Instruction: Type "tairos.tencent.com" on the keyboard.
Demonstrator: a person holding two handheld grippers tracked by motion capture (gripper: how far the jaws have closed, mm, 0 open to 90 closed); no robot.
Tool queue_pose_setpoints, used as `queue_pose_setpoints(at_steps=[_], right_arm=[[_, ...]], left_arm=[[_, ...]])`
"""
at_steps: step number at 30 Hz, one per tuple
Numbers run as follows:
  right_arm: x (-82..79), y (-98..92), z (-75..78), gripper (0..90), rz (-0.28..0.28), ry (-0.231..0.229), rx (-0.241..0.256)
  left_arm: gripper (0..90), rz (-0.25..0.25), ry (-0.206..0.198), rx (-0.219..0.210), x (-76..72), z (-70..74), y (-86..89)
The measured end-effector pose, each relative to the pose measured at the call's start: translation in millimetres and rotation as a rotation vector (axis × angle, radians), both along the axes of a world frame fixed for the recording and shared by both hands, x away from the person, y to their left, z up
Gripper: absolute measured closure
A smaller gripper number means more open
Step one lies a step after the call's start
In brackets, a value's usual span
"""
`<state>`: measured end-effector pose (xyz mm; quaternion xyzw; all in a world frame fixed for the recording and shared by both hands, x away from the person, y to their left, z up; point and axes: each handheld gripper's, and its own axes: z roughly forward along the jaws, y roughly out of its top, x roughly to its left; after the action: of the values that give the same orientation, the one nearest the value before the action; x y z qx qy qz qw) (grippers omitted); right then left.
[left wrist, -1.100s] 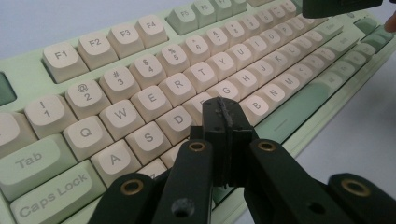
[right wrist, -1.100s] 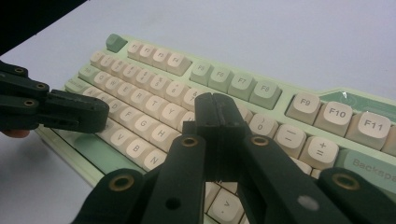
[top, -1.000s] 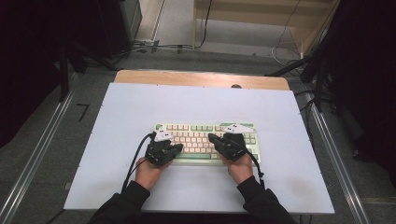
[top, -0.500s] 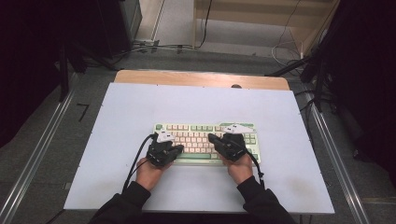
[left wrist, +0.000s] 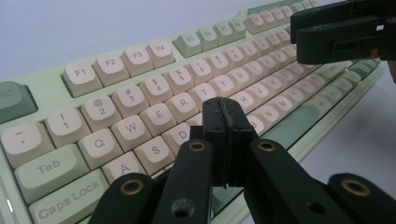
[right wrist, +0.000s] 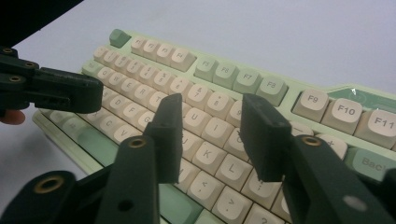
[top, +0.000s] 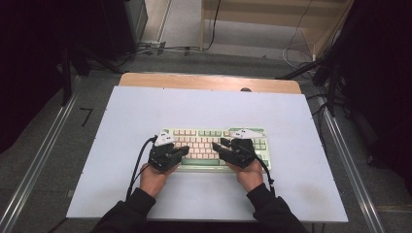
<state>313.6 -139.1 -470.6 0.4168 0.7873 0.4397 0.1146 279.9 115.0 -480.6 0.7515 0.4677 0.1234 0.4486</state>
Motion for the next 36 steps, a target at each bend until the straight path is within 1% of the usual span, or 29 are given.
queue_pose_setpoints(at_steps=[4, 8, 12, 15, 20, 27, 30, 36], right_arm=[[-0.1, 0.2, -0.2, 53.6, 0.002, 0.004, -0.003], [0.1, 0.6, -0.9, 48.1, 0.007, 0.008, -0.01], [-0.1, 1.2, -1.4, 45.4, 0.014, 0.011, -0.016], [-0.2, 1.9, -1.9, 41.5, 0.016, 0.013, -0.018], [-0.6, 2.4, -2.1, 39.4, 0.019, 0.016, -0.021], [-1.4, 3.1, -2.0, 39.2, 0.024, 0.019, -0.021], [-1.5, 3.4, -2.2, 38.5, 0.025, 0.019, -0.024], [-1.7, 3.6, -2.2, 38.3, 0.027, 0.019, -0.024]], left_arm=[[90.0, 0.008, -0.004, -0.004, 0.1, 0.6, 1.1], [90.0, 0.017, -0.009, -0.003, 0.6, 1.0, 2.6], [90.0, 0.038, -0.018, -0.008, 1.4, 1.6, 5.0], [90.0, 0.056, -0.026, -0.009, 1.8, 2.5, 7.0], [90.0, 0.078, -0.032, -0.007, 3.8, 2.0, 8.8], [90.0, 0.088, -0.028, -0.007, 8.2, 0.3, 6.5], [90.0, 0.093, -0.024, 0.007, 10.6, -1.6, 4.8], [90.0, 0.113, -0.02, 0.016, 15.2, -3.5, 4.5]])
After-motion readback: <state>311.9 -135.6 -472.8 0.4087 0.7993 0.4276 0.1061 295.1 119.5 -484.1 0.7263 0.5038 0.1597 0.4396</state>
